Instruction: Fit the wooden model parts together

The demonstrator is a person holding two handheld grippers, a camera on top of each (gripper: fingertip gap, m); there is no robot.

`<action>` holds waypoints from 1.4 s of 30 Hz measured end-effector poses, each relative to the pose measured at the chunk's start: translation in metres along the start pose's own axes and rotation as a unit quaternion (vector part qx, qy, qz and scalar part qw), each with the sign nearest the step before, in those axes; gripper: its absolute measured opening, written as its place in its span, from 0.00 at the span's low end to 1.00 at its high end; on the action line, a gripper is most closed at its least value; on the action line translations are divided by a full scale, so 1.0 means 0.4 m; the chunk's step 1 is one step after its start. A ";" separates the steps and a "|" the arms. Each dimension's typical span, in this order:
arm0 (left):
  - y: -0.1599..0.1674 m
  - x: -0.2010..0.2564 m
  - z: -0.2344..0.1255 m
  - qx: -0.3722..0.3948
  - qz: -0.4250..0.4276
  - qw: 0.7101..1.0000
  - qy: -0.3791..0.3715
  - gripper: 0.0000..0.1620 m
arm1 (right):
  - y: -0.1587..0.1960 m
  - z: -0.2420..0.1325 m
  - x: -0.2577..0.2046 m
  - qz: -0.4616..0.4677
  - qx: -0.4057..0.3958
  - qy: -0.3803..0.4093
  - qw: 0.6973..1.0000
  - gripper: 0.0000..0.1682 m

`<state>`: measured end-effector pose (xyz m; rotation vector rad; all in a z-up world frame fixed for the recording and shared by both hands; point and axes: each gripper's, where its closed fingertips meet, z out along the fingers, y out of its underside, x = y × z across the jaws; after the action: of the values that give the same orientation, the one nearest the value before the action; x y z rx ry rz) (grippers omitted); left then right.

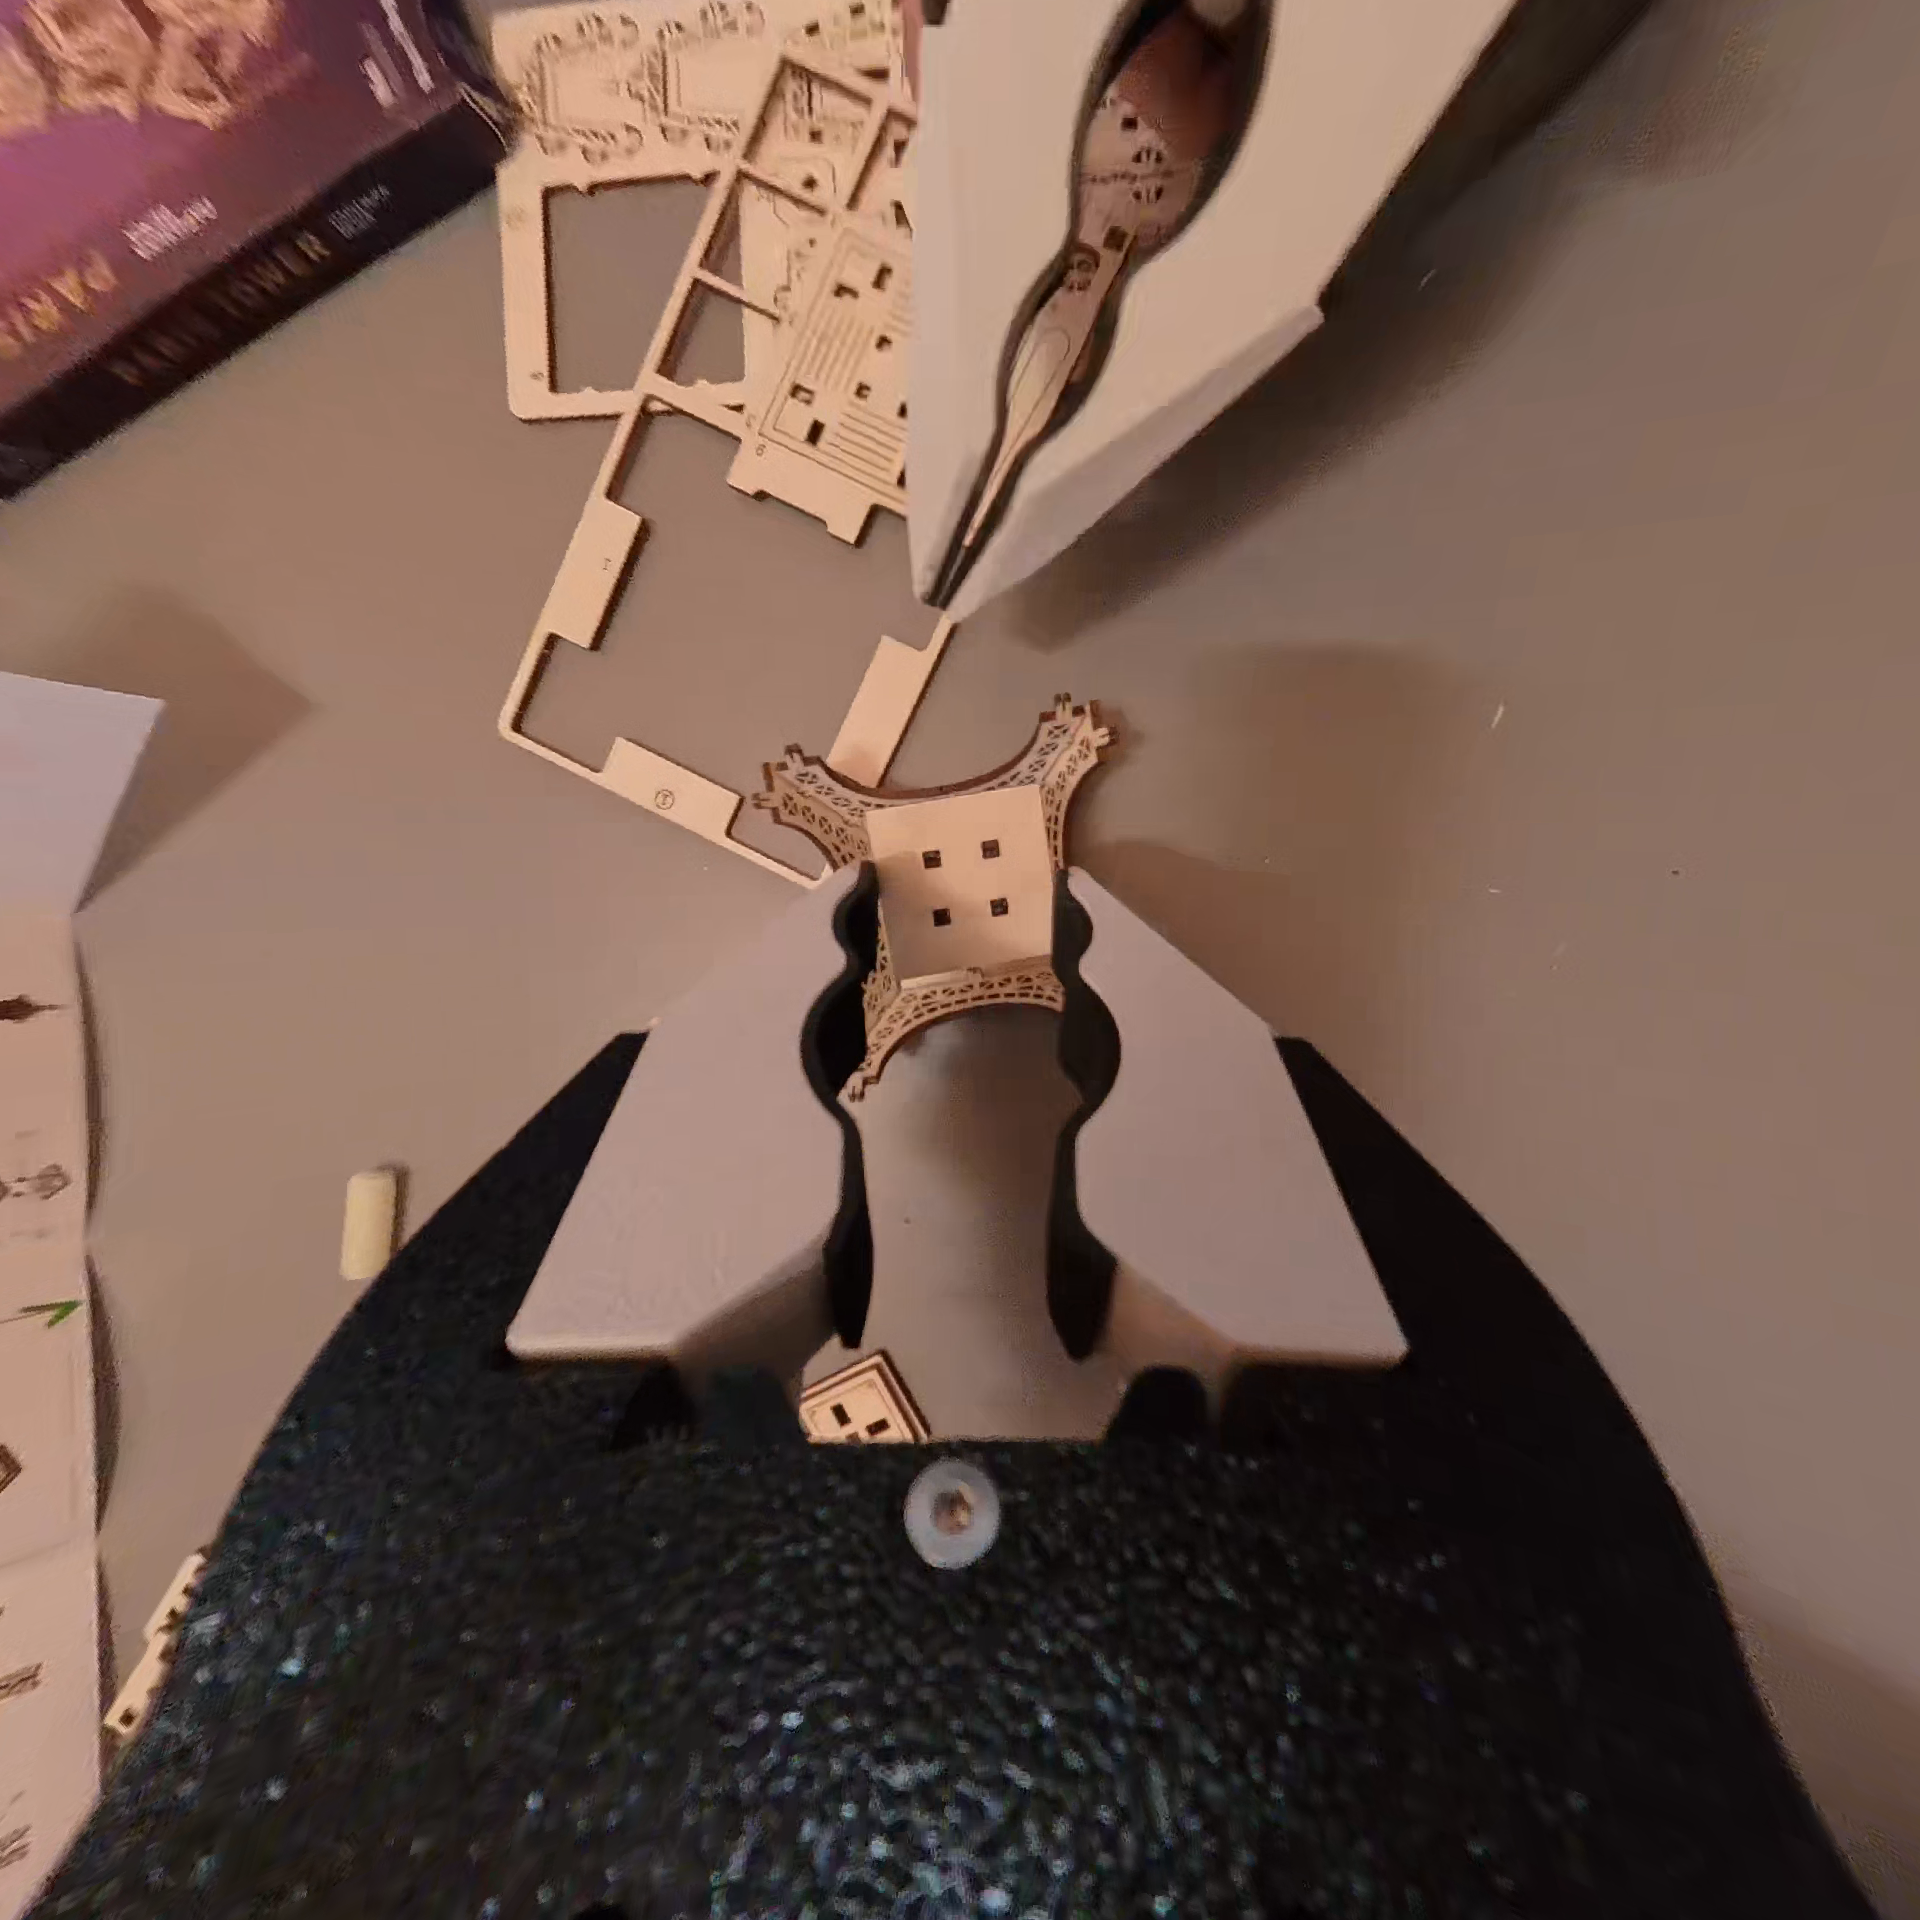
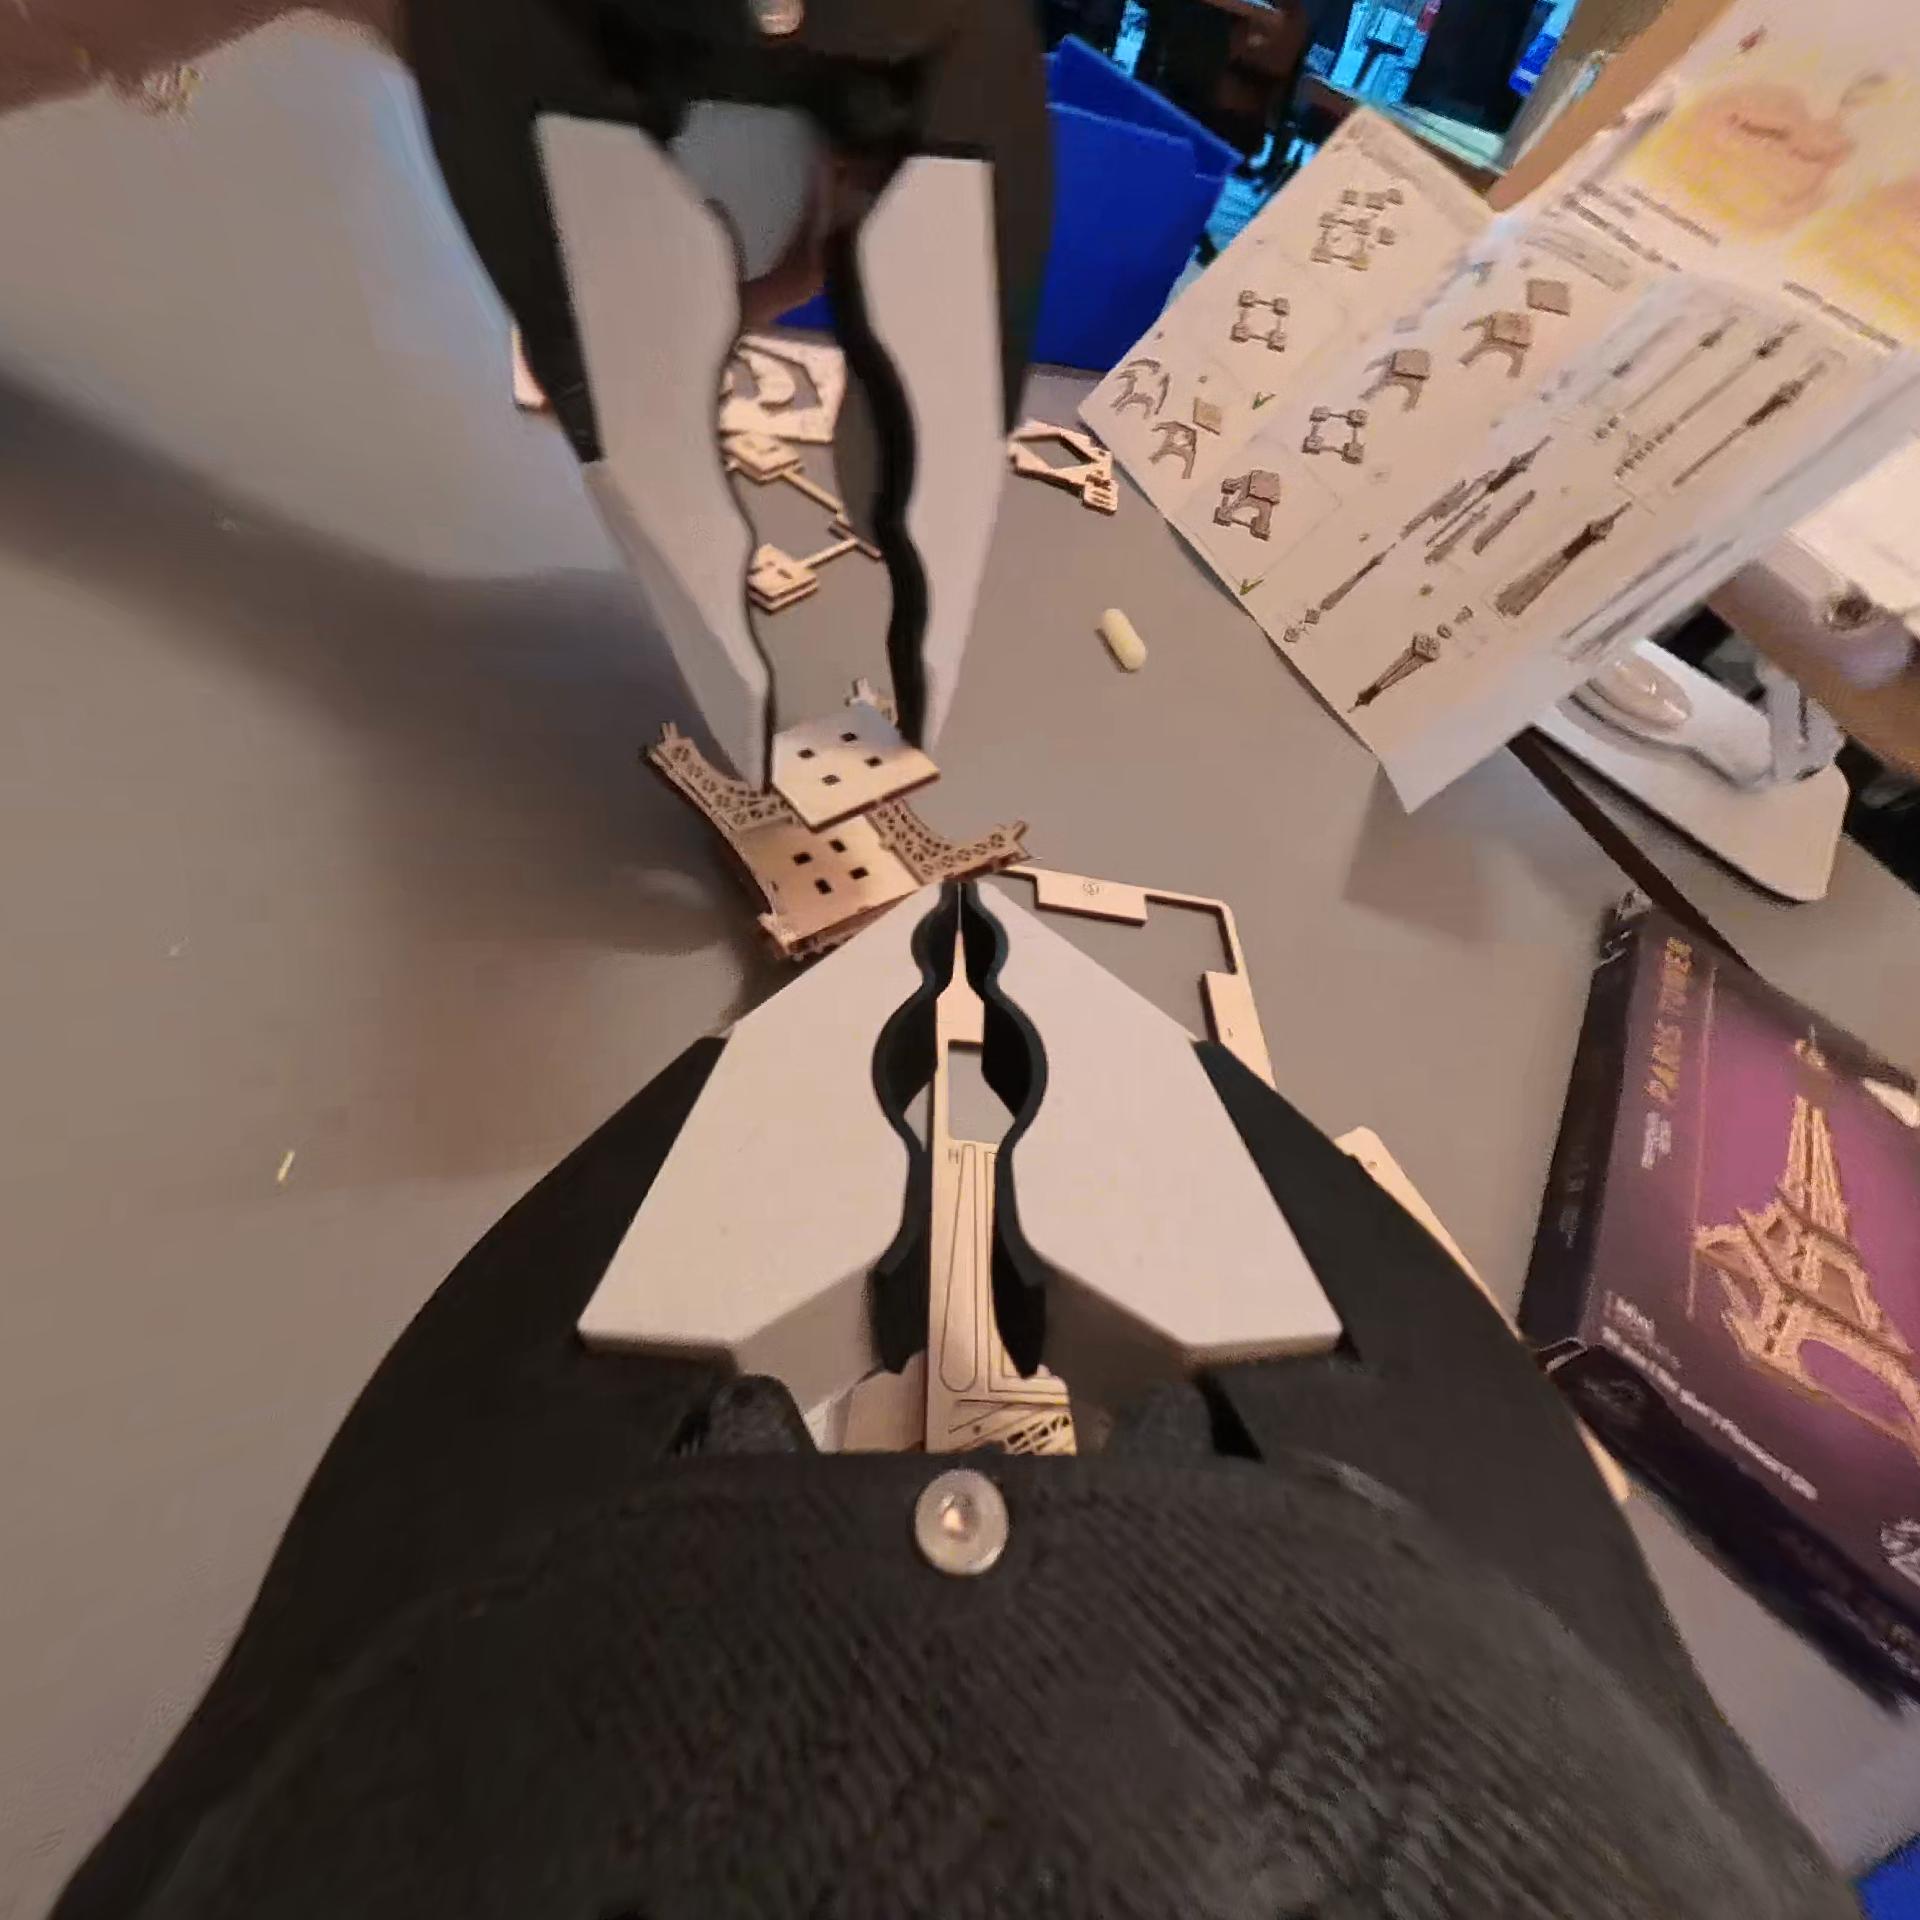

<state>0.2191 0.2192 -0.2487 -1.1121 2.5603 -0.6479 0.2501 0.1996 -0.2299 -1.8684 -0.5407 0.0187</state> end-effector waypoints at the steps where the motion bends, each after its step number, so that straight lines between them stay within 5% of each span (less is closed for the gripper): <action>1: 0.005 0.001 0.007 -0.013 -0.003 1.000 0.010 0.19 | 0.004 0.004 -0.006 -0.020 -0.007 0.004 1.000 0.00; 9: 0.042 0.002 0.048 -0.092 0.000 0.995 0.024 0.19 | 0.021 0.018 -0.062 -0.095 -0.026 -0.034 0.995 0.00; 28: 0.046 -0.018 0.057 -0.066 -0.017 0.998 0.013 0.21 | 0.027 0.021 -0.071 -0.104 -0.034 -0.042 0.993 0.00; 36: 0.053 -0.026 0.037 -0.074 -0.037 0.997 0.008 0.24 | 0.027 0.023 -0.064 -0.101 -0.036 -0.034 0.994 0.14; 42: 0.036 -0.023 0.039 -0.075 -0.054 0.996 0.012 0.22 | 0.035 0.029 -0.056 -0.104 -0.048 -0.019 0.993 0.15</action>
<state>0.2227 0.2302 -0.2687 -1.3055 2.6194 -0.5029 0.2318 0.1981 -0.2521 -1.8996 -0.7733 -0.1121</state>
